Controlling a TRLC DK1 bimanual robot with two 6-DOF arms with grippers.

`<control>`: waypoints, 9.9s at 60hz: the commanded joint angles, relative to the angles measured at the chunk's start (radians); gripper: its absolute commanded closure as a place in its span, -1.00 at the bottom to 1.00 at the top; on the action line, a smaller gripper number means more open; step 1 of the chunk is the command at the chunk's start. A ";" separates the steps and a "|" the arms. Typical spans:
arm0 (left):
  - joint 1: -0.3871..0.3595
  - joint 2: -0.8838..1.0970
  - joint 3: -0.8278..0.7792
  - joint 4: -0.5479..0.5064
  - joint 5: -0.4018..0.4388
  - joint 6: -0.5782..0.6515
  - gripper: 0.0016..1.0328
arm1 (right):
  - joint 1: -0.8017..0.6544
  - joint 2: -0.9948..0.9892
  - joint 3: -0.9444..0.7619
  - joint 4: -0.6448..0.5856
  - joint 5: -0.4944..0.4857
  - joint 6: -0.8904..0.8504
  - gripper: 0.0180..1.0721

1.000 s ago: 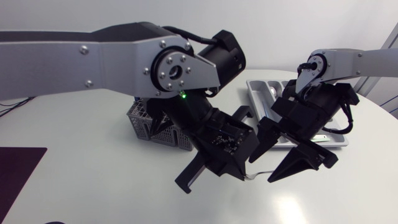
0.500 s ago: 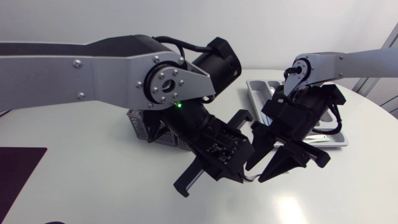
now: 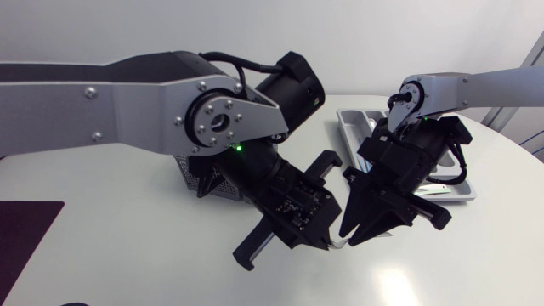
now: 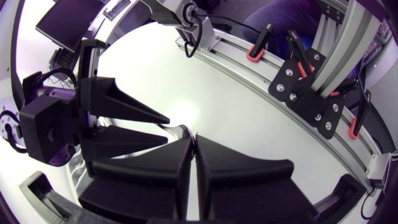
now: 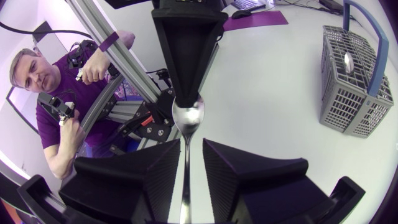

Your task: Unload the cutlery basket into the drawer organizer.

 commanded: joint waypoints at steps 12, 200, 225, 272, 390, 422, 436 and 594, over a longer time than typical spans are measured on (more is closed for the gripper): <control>-0.008 -0.035 -0.026 0.010 -0.007 0.037 0.94 | -0.009 0.034 -0.033 -0.019 -0.006 -0.035 0.60; 0.403 0.028 0.132 0.189 -0.077 -0.522 -0.94 | -0.737 0.654 0.703 0.237 0.329 -0.356 0.35; 0.378 0.006 0.135 0.172 -0.116 -0.543 -0.94 | -0.743 0.520 0.637 0.266 0.273 -0.344 -0.81; 0.337 -0.222 -0.273 0.352 -0.450 0.084 -0.86 | -0.401 -0.204 -0.165 0.874 0.120 0.184 -0.85; 0.372 0.055 -0.206 0.556 -0.441 0.363 0.94 | -0.335 -0.142 -0.368 1.128 0.089 0.334 -0.86; 0.392 -0.041 -0.270 0.596 -0.403 0.340 0.94 | -0.322 -0.133 -0.368 1.136 0.091 0.347 -0.86; 0.398 -0.116 -0.345 0.705 -0.396 0.319 0.94 | -0.308 -0.139 -0.379 1.137 0.094 0.351 -0.86; 0.138 0.362 0.570 0.154 -0.409 -1.632 0.94 | 0.011 -0.619 -0.879 2.253 0.628 1.144 0.13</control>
